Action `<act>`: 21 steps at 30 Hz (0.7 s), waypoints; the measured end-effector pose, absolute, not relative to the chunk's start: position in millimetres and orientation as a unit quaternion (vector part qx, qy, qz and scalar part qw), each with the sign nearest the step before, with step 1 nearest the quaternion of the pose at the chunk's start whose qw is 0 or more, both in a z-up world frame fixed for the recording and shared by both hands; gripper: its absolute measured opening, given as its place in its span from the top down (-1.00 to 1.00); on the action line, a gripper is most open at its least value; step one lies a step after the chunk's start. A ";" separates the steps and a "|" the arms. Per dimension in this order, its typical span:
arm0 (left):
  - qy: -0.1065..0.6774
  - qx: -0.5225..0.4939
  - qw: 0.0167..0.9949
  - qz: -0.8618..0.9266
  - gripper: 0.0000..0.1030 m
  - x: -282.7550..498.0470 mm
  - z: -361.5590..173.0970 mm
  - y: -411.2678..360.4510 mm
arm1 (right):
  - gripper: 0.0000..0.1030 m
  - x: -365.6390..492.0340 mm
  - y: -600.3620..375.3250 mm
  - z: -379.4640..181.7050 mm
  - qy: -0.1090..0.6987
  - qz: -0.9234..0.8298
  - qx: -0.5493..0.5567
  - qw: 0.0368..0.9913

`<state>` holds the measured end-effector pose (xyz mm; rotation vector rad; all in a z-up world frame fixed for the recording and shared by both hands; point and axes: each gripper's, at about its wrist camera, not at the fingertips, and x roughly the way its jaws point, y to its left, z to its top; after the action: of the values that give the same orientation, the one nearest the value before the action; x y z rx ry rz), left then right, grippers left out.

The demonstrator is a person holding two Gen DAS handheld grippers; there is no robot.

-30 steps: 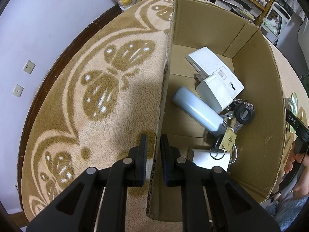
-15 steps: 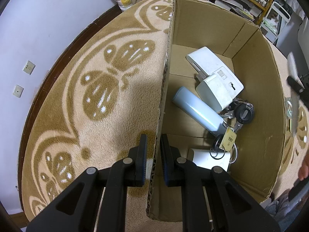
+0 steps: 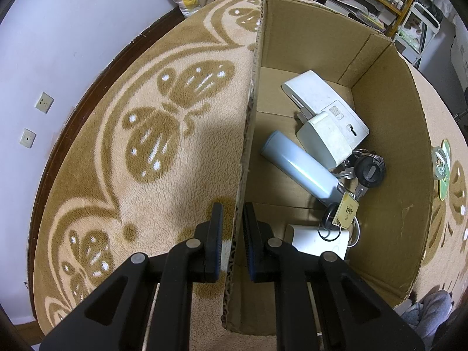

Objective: Organize rigid objects
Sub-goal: 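Lift the white remote and carry it into the box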

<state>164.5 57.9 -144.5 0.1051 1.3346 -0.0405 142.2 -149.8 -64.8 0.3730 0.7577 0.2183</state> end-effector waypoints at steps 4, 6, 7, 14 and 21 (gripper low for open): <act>0.618 0.050 0.784 -0.018 0.74 164.4 -144.4 57.3 | 0.13 139.8 -128.7 -68.3 0.373 0.121 0.159 0.906; 0.619 0.050 0.784 -0.018 0.74 164.3 -144.6 57.2 | 0.13 140.3 -122.8 -72.1 0.379 0.127 0.157 0.903; 0.618 0.050 0.784 -0.018 0.74 164.3 -144.4 57.2 | 0.13 141.0 -118.6 -75.0 0.383 0.130 0.156 0.901; 0.619 0.049 0.784 -0.018 0.74 164.0 -144.5 56.4 | 0.13 142.0 -106.9 -86.1 0.399 0.141 0.133 0.896; 0.619 0.047 0.784 -0.020 0.74 164.2 -144.6 57.3 | 0.13 145.0 -97.5 -89.2 0.395 0.143 0.099 0.902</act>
<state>164.2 57.3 -144.6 0.1018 1.3359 -0.0436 145.0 -97.5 -89.2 0.2039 0.8172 0.2966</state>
